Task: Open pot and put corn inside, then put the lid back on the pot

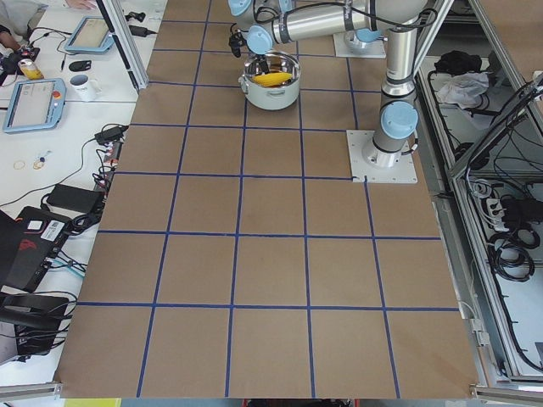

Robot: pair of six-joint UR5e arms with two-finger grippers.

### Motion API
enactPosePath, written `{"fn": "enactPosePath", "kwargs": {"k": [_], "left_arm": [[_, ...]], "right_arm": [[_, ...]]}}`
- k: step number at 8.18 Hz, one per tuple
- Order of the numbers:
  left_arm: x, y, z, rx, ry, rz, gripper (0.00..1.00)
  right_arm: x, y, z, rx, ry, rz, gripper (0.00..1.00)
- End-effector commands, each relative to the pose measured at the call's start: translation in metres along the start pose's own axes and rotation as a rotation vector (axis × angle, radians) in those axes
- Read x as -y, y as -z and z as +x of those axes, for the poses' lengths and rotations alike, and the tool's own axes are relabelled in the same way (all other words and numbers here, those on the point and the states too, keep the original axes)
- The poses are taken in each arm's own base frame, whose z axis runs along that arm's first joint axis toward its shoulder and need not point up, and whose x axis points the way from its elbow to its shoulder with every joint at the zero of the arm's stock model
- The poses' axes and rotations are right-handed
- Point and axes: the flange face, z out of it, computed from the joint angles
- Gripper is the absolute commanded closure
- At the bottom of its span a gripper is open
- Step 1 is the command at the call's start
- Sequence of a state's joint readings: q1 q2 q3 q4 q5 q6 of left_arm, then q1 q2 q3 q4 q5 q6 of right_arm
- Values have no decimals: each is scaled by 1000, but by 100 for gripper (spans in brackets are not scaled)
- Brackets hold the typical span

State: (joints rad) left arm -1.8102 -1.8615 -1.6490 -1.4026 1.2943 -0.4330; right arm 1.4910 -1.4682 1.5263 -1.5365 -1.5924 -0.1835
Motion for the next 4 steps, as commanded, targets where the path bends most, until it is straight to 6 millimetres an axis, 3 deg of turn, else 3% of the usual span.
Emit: {"fn": "enactPosePath", "kwargs": {"k": [1,4], "left_arm": [[11,45,-18,79,-55,103,0],[34,156,-84,171,-130,203,0]], "right_arm": [[-4,1,-41,-6,-47,3,100],[-19,-7,-133,-22,-112,12,100]]}}
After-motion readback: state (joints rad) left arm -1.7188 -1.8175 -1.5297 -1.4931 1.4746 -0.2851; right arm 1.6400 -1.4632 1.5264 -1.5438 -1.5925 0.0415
